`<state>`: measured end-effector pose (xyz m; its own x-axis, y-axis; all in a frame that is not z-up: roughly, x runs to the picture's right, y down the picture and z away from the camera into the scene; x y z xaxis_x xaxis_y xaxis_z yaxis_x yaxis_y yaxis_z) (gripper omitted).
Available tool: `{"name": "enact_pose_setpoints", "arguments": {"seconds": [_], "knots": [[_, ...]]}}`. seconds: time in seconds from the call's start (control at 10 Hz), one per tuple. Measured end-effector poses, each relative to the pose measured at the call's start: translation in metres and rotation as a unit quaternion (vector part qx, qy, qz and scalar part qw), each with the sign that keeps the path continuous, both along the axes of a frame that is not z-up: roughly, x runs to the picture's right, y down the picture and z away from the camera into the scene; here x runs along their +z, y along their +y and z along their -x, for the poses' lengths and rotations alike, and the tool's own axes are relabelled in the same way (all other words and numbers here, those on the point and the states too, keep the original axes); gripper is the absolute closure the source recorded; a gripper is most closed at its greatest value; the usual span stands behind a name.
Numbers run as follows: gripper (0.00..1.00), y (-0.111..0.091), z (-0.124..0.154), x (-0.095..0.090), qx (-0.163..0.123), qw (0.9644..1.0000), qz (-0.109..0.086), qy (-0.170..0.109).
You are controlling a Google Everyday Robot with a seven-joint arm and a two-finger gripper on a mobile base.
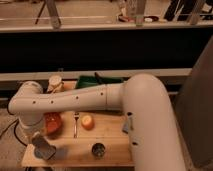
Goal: Place eraser in plastic cup
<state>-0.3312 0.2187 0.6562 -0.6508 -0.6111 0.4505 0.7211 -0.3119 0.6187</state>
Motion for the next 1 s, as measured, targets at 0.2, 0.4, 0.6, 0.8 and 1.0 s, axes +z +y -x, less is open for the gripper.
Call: {"name": "enact_pose_setpoints", "arguments": {"seconds": [0.2, 0.4, 0.6, 0.8, 1.0], "knots": [[0.76, 0.002, 0.003, 0.004, -0.004, 1.0000, -0.001, 0.002], [0.57, 0.005, 0.004, 0.010, -0.009, 1.0000, -0.004, 0.001], [0.36, 0.008, 0.009, 0.014, -0.016, 0.9998, -0.008, 0.000], [0.21, 0.010, 0.014, 0.014, -0.021, 0.9997, -0.010, -0.002], [0.20, 0.011, 0.017, 0.014, -0.026, 0.9996, -0.009, -0.004]]}}
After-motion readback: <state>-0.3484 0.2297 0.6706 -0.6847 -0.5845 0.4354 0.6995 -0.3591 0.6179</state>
